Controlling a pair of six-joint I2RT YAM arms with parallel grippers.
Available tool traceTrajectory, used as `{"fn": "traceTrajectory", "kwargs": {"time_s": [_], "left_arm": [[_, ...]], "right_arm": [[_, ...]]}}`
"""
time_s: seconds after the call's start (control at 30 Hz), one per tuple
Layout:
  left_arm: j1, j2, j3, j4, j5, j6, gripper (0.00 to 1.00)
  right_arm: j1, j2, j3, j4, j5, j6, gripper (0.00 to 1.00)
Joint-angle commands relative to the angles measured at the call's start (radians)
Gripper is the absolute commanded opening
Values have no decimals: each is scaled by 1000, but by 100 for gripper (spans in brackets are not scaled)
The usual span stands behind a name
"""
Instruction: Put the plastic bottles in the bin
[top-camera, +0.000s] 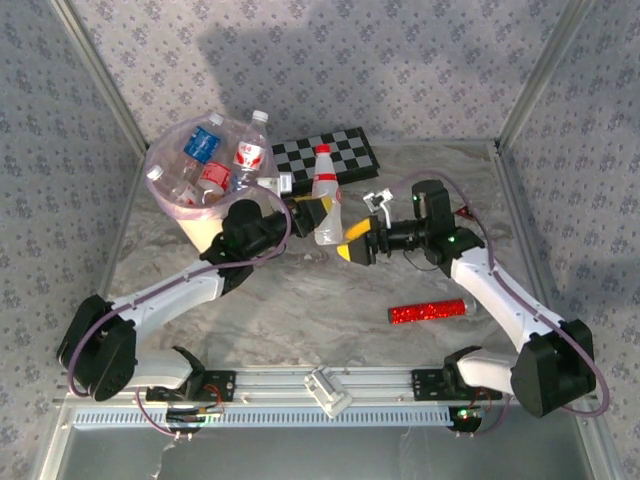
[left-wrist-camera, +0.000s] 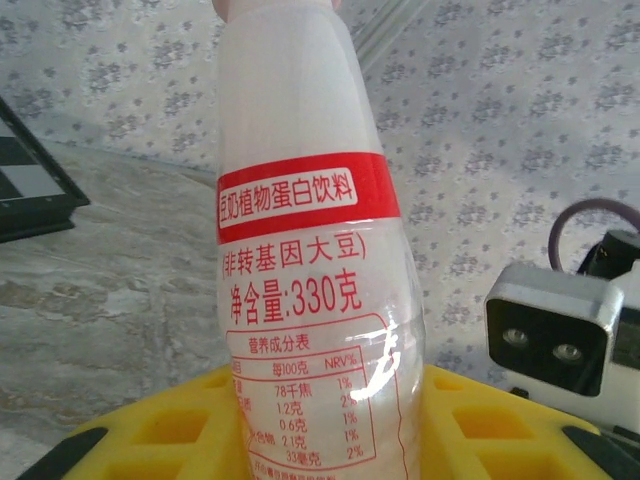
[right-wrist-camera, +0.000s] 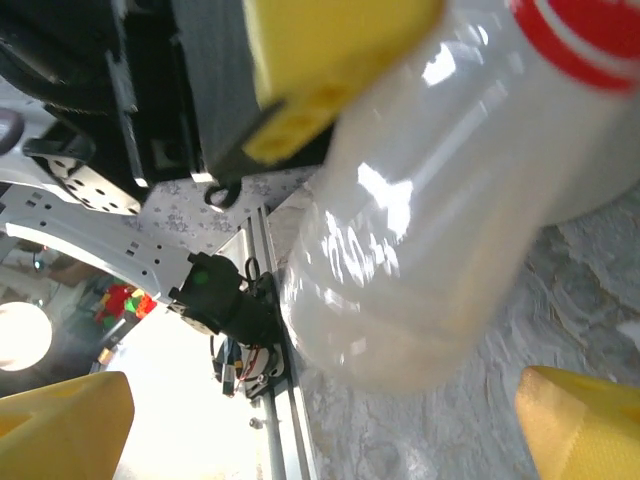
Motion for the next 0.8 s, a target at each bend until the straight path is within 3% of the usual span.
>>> {"fn": "traceTrajectory", "kwargs": {"time_s": [0.0,0.17,0.33,0.5,0.67,0.77], "left_arm": [[-25,-22,-2,130,41,-19,38],[-47,-16,-14,184,28,-28,38],[-47,-33,-21,184,7,-33,39],[-39,-76,4,84,-22,5,58],[1,-85,87,-46,-18,15,78],[27,-76,140,-82,4,11,81]], "right_arm": [[14,39,70,6,-10,-49,100],[59,70,130,-14,9,-80,99],[69,92,156,-62,-4,-125,77],[71,89,174,-139,2,-188,49],[77,95,204,-260,44,-283,47],[86,104,215,-318,51,-331,46]]}}
